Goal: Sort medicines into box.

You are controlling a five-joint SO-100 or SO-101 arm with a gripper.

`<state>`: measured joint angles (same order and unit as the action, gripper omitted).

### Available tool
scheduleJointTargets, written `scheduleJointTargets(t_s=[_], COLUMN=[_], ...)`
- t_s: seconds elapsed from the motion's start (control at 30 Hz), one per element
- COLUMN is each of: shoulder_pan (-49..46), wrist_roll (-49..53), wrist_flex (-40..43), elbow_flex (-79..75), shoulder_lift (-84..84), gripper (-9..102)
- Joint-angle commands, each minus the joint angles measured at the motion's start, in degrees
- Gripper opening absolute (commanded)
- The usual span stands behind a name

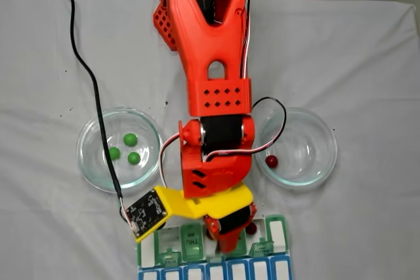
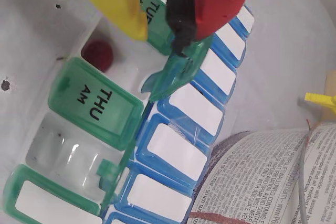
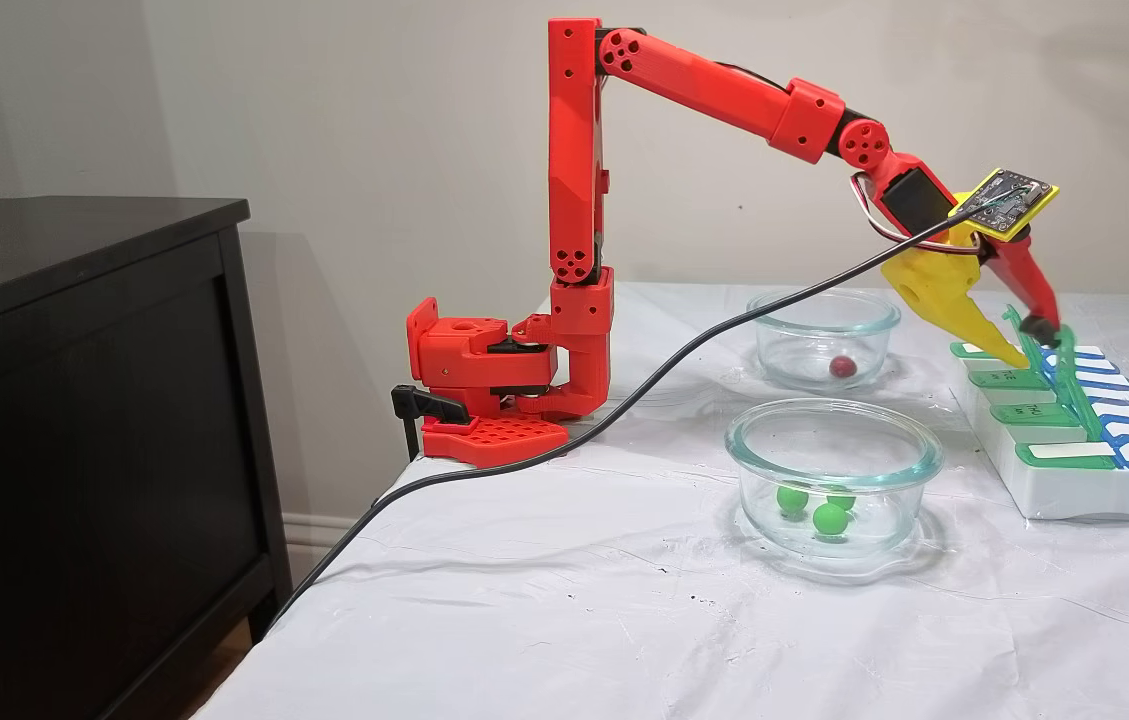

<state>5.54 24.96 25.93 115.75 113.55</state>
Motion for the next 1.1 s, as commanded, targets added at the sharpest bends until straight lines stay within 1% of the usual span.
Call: scheduleJointTargets(t_s=[0.0,0.2,0.37,0.43,0.6,0.73,0.8,0.9,1.07], shoulder_pan=[1.93,11.69,20.39,22.41,25.14,26.02,26.02,25.14,24.17], wrist_roll=[0.44,4.04,7.47,6.94,-0.62,-4.92,-5.80,-6.59,-8.96], wrist_flex=[4.83,17.93,24.61,26.37,26.72,27.51,25.75,22.41,16.61], elbow_flex=[-1.58,-1.32,0.44,1.58,5.01,6.59,8.17,8.96,10.55], shoulder_lift=[13.45,18.46,19.60,19.34,17.93,16.35,15.56,13.45,9.58], gripper=[0,0,0,0,2,8,10,16,17])
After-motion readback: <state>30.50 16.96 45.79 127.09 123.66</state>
